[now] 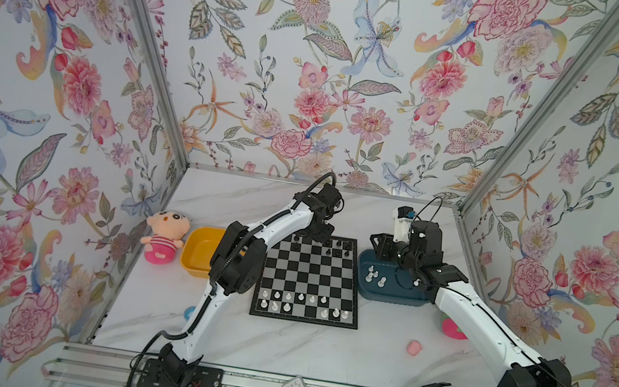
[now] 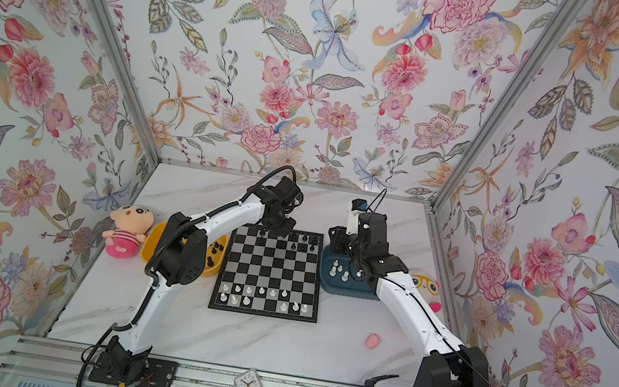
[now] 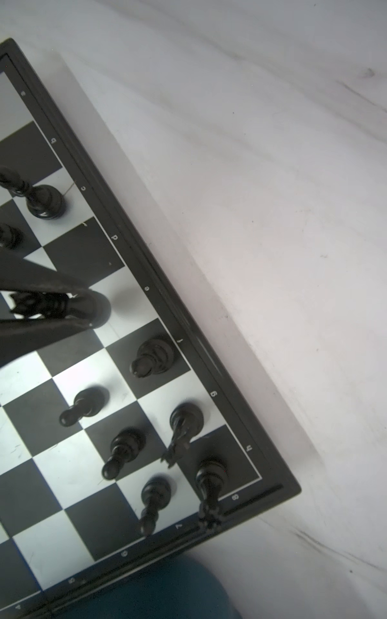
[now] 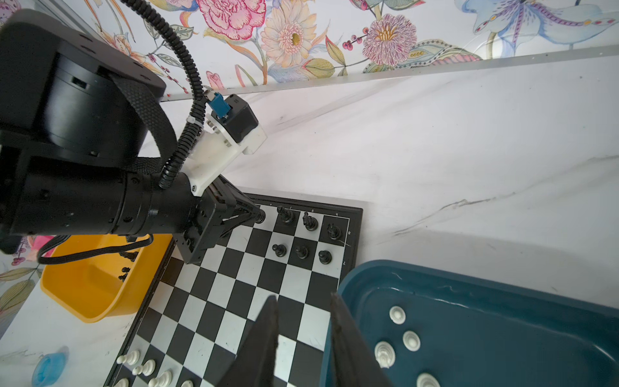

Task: Set up the chess pieces on the board
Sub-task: 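Lower the black king onto a square and open the left gripper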

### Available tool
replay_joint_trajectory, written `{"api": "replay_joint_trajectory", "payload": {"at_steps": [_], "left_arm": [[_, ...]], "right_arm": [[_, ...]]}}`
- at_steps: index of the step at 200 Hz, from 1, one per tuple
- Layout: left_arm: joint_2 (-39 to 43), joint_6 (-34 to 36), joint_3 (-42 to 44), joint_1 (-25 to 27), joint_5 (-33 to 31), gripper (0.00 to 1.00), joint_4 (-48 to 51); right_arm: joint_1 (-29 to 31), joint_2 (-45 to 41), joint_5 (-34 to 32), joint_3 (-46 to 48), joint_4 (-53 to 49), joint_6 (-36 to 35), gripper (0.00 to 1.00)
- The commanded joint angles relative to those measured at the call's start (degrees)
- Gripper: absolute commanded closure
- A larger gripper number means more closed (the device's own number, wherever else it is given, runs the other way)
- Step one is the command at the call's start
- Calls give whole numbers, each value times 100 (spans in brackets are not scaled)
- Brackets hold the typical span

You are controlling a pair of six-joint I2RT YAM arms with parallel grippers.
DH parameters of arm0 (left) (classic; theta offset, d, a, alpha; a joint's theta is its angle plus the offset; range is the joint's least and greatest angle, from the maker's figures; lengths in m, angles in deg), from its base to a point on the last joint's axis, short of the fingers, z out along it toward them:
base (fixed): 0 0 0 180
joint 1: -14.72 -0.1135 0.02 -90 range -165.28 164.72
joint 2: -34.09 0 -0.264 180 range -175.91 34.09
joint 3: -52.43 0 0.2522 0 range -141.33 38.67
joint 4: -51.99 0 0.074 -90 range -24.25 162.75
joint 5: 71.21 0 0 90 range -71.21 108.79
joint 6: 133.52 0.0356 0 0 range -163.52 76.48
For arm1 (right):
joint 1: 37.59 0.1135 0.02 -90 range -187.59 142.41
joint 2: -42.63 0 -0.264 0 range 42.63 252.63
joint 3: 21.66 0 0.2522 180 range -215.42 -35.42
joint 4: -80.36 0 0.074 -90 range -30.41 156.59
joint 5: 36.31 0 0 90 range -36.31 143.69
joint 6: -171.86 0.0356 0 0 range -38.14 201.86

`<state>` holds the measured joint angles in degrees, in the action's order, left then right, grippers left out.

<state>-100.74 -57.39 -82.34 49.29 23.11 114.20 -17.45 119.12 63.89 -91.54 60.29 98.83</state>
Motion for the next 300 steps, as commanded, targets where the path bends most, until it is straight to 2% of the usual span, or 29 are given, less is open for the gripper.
{"api": "replay_joint_trajectory", "payload": {"at_steps": [1, 99, 199, 300], "left_arm": [[-210, 36, -173, 64, 48, 100, 155], [-384, 16, -344, 59, -87, 100, 235], [-422, 14, -340, 59, -60, 80, 288], [-290, 0, -335, 59, -56, 69, 295]], "right_arm": [[-35, -20, 80, 82, 97, 82, 72], [-36, -9, 153, 115, 165, 151, 72], [-32, -4, 160, 123, 166, 179, 72], [-27, -1, 244, 145, 235, 266, 72]]}}
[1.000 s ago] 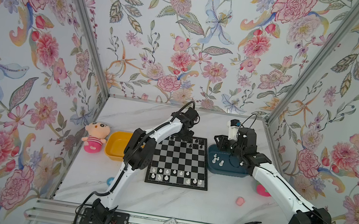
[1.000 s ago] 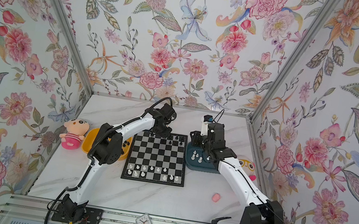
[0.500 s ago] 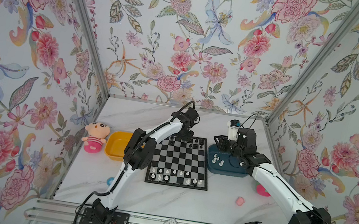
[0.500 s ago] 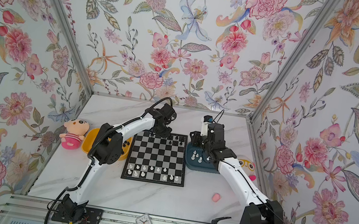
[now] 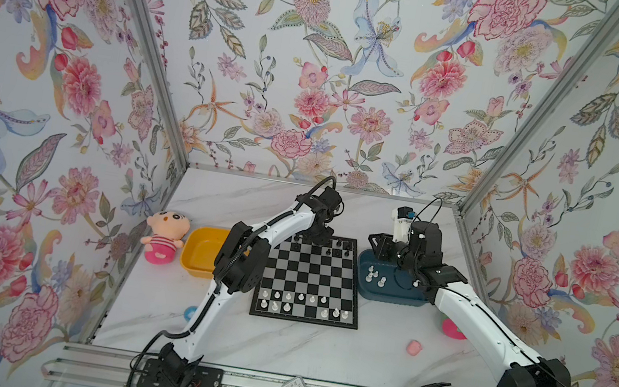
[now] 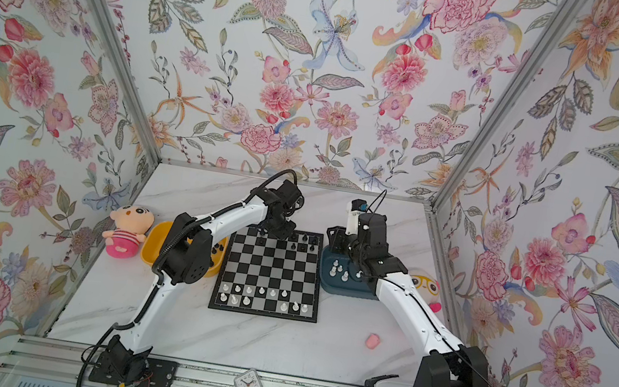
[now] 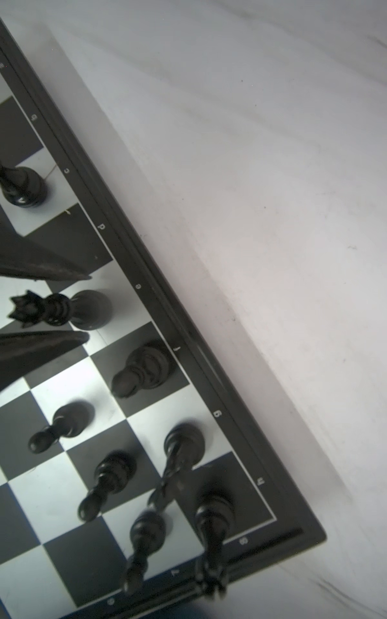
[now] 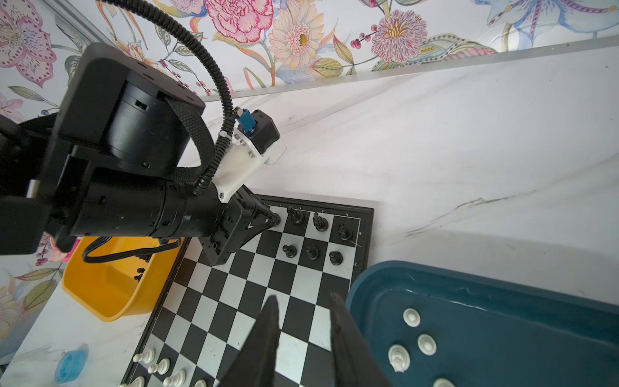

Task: Set up the chess pieces on the board
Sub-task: 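Lower the black king onto a square and open the left gripper, then withdraw the left gripper back over the yellow tray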

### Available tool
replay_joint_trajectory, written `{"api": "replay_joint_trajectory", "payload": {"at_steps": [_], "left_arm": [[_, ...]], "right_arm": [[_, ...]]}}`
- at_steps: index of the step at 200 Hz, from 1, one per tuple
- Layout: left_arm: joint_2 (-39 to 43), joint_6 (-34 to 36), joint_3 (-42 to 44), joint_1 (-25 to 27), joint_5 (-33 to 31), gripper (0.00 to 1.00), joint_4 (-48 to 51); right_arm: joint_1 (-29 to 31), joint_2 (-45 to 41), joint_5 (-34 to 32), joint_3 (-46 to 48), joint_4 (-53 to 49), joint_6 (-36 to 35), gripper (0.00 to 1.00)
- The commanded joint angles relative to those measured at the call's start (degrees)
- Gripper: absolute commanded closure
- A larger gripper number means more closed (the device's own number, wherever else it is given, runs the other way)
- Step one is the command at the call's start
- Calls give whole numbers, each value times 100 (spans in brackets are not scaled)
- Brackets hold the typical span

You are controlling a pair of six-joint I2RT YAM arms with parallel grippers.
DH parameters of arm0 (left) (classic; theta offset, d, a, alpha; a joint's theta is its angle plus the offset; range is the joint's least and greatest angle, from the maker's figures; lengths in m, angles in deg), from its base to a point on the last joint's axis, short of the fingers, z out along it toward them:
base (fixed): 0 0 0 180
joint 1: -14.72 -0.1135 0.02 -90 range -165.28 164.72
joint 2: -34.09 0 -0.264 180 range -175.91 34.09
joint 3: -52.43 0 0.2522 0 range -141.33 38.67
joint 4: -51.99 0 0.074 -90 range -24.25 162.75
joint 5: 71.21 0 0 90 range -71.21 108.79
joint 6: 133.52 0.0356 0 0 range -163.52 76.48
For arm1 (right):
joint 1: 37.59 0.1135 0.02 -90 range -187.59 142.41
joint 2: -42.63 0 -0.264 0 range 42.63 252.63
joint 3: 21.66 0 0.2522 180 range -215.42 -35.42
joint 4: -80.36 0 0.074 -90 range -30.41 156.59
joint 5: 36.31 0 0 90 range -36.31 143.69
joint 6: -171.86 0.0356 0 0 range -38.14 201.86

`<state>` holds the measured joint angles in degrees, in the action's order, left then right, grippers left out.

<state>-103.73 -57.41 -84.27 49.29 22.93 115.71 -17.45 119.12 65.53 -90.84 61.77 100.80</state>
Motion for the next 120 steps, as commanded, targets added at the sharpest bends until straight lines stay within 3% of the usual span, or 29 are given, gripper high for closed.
{"api": "replay_joint_trajectory", "payload": {"at_steps": [1, 77, 120], "left_arm": [[14, 1, -143, 59, -37, 69, 145], [759, -48, -64, 68, -65, 64, 173], [1666, 44, 141, 35, -227, 61, 90]], "right_arm": [[-28, -2, 81, 75, 86, 68, 72], [-5, 22, 126, -1, 69, 75, 72], [0, 42, 92, -63, -1, 40, 72]]}}
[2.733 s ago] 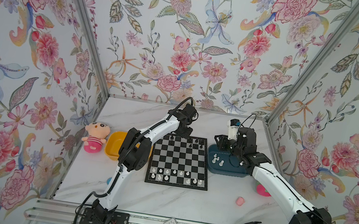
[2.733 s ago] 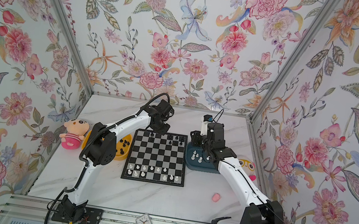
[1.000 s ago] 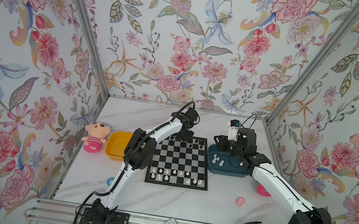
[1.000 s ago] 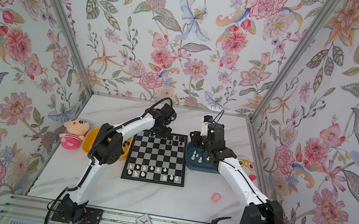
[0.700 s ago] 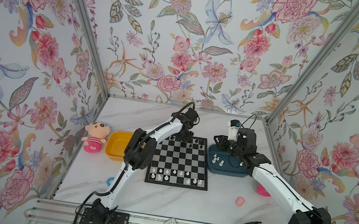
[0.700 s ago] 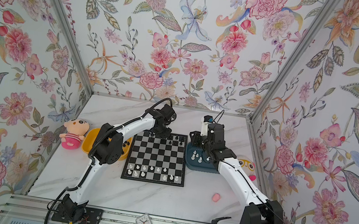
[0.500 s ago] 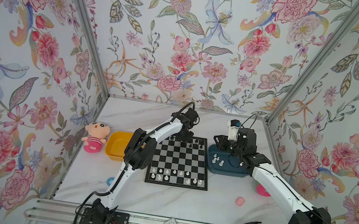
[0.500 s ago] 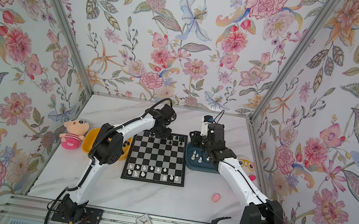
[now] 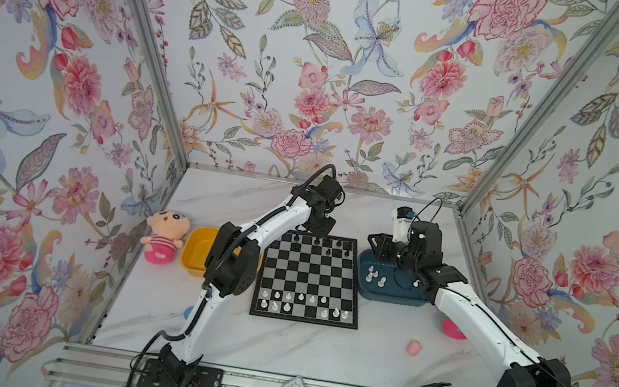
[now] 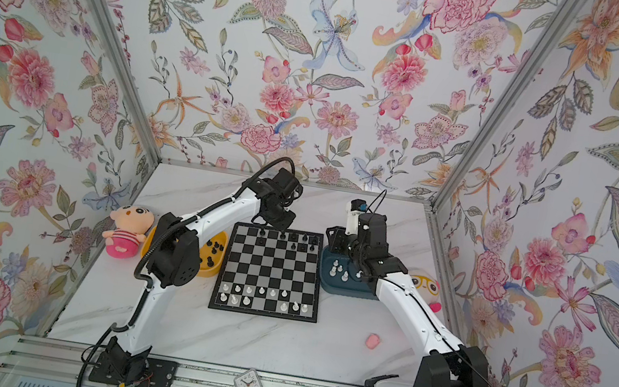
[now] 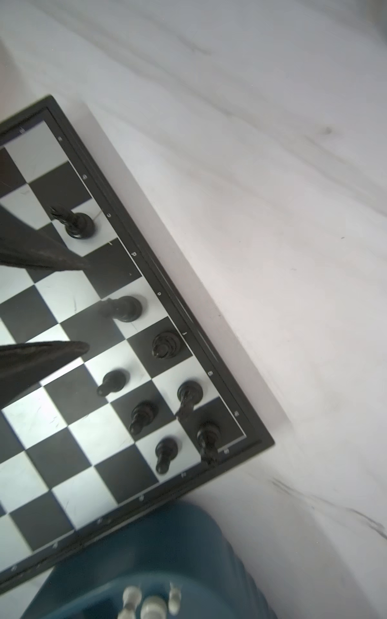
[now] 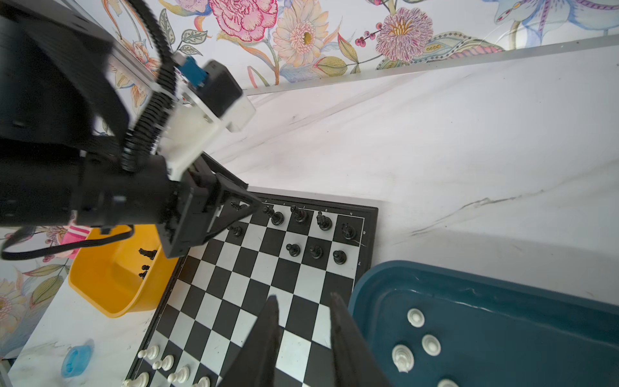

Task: Set up the chess pieces on the board
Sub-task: 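Withdraw the left gripper back over the yellow tray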

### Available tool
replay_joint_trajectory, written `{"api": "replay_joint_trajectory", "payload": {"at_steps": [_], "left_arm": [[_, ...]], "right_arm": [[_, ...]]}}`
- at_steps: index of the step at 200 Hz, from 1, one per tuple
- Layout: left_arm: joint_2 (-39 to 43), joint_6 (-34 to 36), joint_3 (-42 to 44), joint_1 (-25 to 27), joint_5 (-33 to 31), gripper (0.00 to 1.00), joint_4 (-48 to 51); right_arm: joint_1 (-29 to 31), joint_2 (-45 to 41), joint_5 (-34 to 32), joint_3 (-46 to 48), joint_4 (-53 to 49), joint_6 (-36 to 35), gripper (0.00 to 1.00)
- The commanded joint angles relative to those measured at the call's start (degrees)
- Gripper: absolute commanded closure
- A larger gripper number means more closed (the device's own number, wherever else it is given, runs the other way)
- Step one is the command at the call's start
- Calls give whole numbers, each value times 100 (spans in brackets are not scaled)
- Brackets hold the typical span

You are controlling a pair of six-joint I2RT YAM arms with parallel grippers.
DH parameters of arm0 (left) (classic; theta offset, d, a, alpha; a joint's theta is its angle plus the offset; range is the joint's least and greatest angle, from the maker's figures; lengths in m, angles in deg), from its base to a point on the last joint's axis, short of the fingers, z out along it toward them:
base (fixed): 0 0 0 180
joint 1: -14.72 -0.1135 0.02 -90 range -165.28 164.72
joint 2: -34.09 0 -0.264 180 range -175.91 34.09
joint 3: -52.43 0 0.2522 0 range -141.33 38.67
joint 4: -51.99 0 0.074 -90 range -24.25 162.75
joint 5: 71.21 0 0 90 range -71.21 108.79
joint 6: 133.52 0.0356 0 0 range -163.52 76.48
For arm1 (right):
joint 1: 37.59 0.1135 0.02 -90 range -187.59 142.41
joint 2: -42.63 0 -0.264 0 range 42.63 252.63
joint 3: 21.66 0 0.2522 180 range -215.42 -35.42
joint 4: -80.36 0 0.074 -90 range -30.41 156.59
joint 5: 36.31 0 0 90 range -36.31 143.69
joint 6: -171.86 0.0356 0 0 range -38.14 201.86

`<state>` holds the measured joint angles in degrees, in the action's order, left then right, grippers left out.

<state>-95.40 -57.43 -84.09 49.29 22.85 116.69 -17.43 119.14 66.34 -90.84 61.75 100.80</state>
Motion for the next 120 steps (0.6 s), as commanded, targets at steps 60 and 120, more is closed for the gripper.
{"api": "replay_joint_trajectory", "payload": {"at_steps": [60, 120], "left_arm": [[2809, -258, 2246, -652, -798, 60, -514], [4661, -885, 5084, -1297, -909, 62, -863]], "right_arm": [[11, 164, 51, -160, -23, 29, 72], [15, 293, 19, -260, -228, -135, 72]]}}
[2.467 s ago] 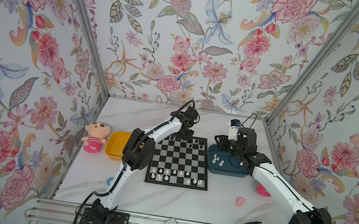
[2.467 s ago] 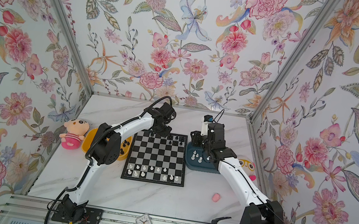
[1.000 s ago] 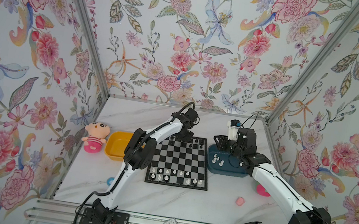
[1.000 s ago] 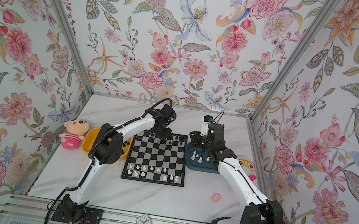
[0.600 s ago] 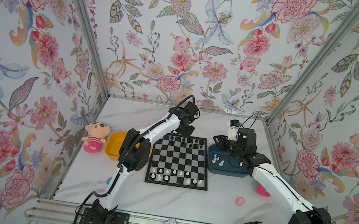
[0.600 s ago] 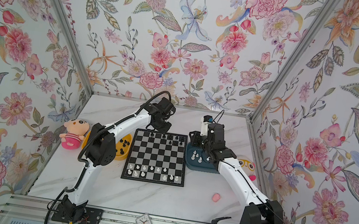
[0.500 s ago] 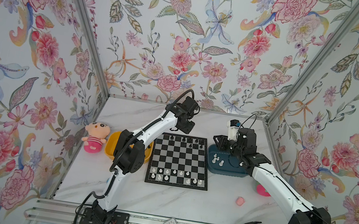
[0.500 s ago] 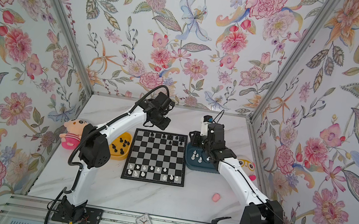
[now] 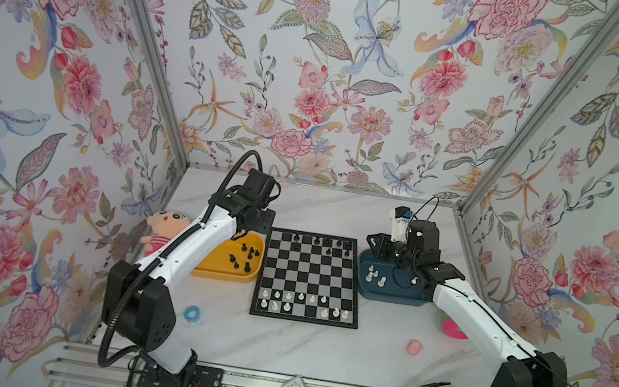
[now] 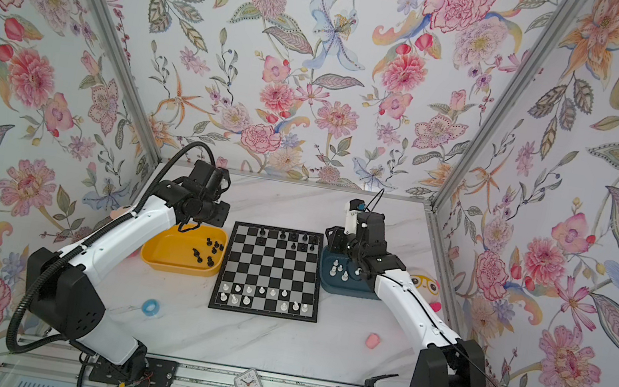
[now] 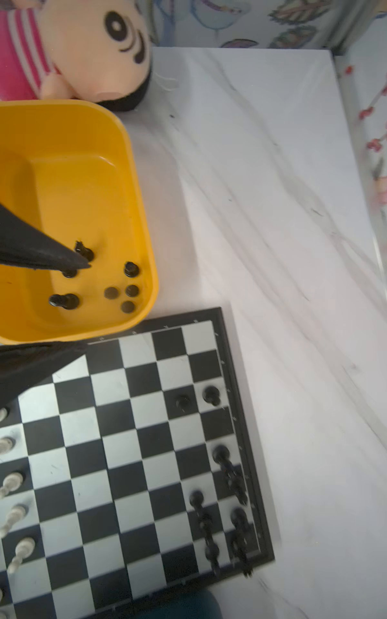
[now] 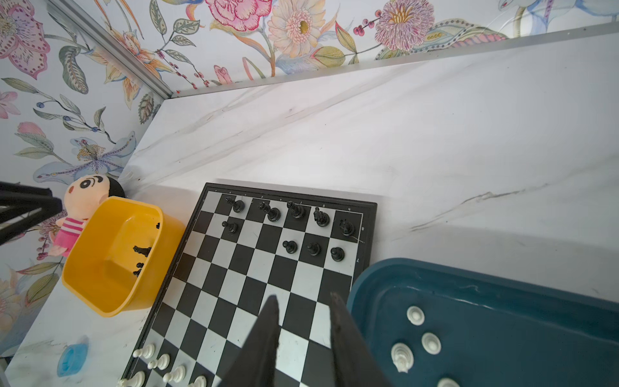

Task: Set up the chess pieces on the board
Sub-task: 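Withdraw the left gripper back over the yellow tray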

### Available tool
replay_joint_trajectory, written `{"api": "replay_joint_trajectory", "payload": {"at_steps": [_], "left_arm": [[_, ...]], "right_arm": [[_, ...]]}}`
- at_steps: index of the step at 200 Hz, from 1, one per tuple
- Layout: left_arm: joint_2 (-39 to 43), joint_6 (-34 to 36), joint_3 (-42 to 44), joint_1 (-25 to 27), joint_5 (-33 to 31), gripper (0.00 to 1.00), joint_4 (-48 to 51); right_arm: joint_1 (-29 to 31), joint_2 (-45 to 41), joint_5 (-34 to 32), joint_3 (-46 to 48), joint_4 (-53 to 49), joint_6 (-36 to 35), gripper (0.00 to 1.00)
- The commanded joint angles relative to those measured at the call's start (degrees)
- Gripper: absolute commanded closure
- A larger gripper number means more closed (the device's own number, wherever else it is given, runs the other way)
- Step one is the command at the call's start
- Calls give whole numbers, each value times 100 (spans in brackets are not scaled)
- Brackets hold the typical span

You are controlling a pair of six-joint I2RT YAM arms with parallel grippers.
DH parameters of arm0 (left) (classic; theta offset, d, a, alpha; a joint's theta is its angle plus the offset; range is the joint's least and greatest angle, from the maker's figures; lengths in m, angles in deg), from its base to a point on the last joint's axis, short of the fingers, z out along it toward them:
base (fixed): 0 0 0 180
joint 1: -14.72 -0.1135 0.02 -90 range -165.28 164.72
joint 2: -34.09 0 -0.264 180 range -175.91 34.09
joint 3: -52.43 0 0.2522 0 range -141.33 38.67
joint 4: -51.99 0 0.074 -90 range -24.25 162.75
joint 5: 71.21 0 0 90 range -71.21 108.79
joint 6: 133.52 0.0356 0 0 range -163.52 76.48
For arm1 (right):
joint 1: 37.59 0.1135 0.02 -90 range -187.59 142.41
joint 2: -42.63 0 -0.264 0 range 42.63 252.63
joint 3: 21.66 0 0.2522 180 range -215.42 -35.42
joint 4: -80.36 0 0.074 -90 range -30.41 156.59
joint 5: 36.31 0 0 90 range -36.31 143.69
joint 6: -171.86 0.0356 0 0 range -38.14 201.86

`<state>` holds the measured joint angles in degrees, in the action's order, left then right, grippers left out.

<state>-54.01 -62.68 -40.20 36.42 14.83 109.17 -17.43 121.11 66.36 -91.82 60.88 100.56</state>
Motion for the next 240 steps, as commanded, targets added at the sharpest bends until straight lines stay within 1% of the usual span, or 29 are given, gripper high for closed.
{"api": "replay_joint_trajectory", "payload": {"at_steps": [1, 30, 57, 98, 129, 194, 240], "left_arm": [[539, -365, 736, -13, -106, 62, -113], [874, -586, 1608, -127, -75, 62, -332], [972, -683, 2094, -176, 80, 62, -645], [630, -638, 2161, -199, 383, 61, -1128], [300, -580, 2193, -252, 306, 61, -1201], [138, -620, 2444, -417, 435, 61, -1620], [-71, -594, 2453, -456, 541, 61, -1653]], "right_arm": [[14, 97, 17, -161, -140, -112, 72], [40, 155, 42, -152, -157, -143, 72], [93, 172, 79, -161, -193, -168, 73], [146, 90, 4, -96, -202, -137, 73], [149, 11, -129, -31, -229, -126, 73], [151, 39, -111, -20, -220, -106, 73], [155, 27, -99, -11, -198, -94, 73]]}}
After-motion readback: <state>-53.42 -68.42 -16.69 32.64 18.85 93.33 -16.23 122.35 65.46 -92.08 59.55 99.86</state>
